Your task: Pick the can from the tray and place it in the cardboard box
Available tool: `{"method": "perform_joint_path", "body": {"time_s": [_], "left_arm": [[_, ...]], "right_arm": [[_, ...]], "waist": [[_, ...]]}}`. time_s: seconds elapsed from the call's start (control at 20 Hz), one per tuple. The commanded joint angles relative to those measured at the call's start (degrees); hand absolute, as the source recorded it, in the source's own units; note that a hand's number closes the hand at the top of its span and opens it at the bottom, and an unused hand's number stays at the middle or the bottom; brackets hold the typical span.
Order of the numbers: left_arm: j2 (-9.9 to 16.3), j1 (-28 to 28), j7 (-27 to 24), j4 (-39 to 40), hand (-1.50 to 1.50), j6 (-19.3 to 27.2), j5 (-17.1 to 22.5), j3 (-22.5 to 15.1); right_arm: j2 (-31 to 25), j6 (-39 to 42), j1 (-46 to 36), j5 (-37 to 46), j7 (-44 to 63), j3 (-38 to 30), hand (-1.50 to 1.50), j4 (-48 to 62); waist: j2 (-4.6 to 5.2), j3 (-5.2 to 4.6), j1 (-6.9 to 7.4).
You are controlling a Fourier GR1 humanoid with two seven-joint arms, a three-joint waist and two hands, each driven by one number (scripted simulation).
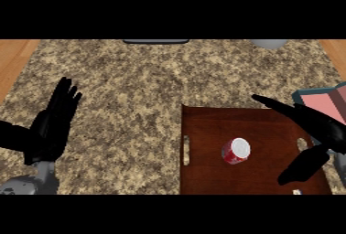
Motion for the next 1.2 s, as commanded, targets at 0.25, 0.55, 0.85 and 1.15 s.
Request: {"method": "perform_joint_path", "body": {"time_s": [0.25,0.55,0.85,1.15], "left_arm": [[-2.8,-3.2,-4.4,7.7,0.00,-4.4,-2.0,4.2],[-5.6,2.3,-1.4,0.2,0.00,-4.1,-4.9,2.3],[-6.0,-0.1,2.4,-1.0,0.00,-4.4,-5.9,4.0],[-5.5,-2.1,4.9,-0.8,0.00,-6.0,-5.5,6.8]], "right_arm": [[5.6,1.6,-1.9,5.4,1.6,-2.7,-1.50,1.0],[10.5,1.5,1.5,11.1,-0.3,-1.1,-1.50,0.9],[11.1,1.6,3.8,17.5,-5.5,-1.0,-1.50,2.9],[13.9,2.4,3.1,19.3,-1.6,-0.7,-1.50,0.1]], "waist": [[0.07,0.00,-0.13],[0.01,0.01,0.05],[0.02,0.02,0.01],[-0.01,0.01,-0.12]]}}
